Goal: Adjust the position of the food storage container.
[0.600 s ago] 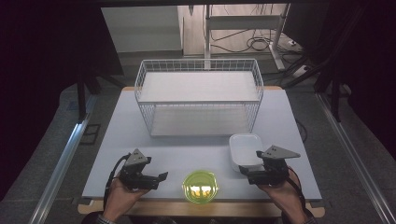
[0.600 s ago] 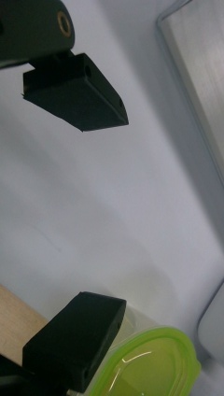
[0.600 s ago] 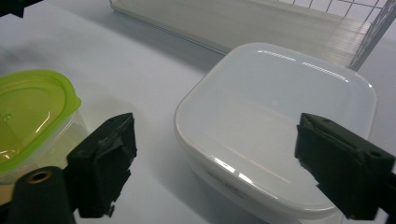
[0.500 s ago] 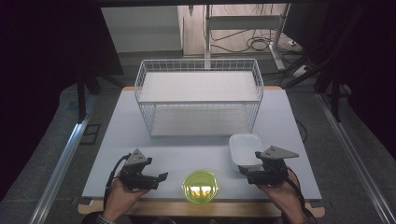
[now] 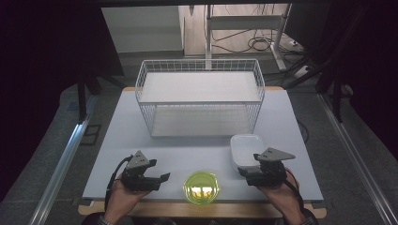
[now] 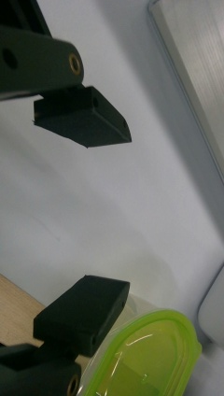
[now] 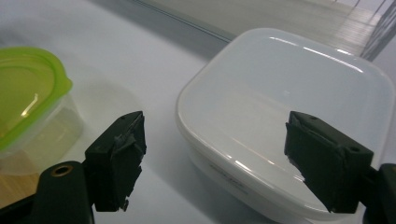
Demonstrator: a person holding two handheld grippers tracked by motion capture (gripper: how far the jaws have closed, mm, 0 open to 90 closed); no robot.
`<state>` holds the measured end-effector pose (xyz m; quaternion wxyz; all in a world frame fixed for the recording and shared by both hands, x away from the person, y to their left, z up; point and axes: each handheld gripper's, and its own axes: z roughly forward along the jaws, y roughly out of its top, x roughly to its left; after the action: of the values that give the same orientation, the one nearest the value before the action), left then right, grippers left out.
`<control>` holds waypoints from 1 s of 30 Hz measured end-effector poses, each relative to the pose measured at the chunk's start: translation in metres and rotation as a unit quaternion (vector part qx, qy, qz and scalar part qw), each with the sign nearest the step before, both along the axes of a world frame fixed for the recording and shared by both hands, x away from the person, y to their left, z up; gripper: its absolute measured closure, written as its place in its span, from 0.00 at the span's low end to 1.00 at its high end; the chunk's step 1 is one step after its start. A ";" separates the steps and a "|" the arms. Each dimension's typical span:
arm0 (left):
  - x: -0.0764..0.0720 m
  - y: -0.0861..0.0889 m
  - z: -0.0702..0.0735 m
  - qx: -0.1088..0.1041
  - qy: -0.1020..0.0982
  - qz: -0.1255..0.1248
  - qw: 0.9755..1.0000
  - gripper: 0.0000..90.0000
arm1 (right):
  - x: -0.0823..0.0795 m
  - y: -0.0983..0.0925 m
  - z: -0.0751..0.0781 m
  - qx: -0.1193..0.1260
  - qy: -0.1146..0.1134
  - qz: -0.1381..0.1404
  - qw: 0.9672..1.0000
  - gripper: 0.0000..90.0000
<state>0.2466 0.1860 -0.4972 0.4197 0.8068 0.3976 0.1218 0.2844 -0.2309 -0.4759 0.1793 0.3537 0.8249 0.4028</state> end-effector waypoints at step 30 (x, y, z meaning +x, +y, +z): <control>-0.030 -0.069 0.030 -0.048 -0.004 -0.135 0.990 0.92 | 0.001 -0.002 0.000 -0.011 -0.009 -0.007 1.000 0.31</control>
<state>0.2167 0.1175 -0.4673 0.4720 0.8316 0.2888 0.0482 0.2854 -0.2333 -0.4761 0.1933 0.3542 0.8250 0.3956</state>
